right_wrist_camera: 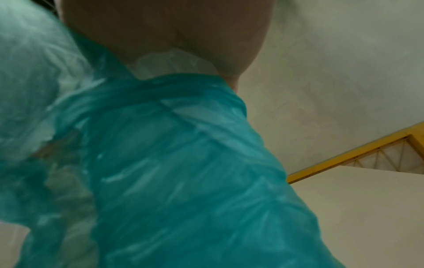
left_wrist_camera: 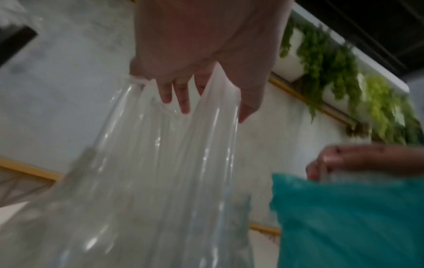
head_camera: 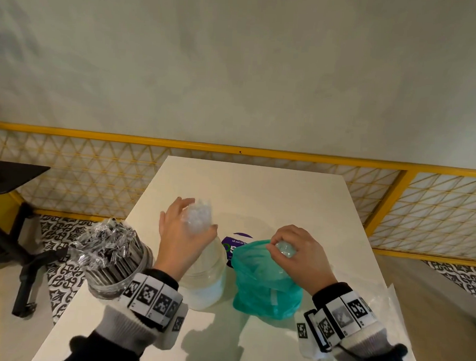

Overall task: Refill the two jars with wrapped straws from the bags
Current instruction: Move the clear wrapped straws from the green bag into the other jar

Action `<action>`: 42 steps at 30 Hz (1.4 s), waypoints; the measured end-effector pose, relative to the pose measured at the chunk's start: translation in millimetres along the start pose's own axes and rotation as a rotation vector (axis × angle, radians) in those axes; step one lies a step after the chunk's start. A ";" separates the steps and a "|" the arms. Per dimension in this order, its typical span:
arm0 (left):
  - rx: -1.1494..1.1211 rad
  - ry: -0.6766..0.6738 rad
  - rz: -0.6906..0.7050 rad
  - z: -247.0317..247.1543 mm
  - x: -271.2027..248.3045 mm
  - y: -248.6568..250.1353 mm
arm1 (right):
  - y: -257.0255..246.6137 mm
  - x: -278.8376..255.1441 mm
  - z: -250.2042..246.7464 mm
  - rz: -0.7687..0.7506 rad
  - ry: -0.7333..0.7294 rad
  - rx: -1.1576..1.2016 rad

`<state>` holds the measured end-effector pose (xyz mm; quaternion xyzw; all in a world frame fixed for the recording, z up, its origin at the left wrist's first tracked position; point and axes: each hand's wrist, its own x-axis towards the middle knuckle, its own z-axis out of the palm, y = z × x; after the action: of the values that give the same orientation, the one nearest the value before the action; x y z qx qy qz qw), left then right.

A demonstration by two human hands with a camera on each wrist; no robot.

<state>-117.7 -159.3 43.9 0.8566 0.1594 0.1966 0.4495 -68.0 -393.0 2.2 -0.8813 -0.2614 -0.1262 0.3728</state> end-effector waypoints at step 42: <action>0.100 -0.442 0.580 35.2 -21.0 22.3 | -0.1 -1.4 -4.2 -0.007 0.008 0.019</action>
<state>-117.0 -205.8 40.2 0.9089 -0.1818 0.1181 0.3562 -69.4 -396.5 4.5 -0.8762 -0.2644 -0.1283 0.3819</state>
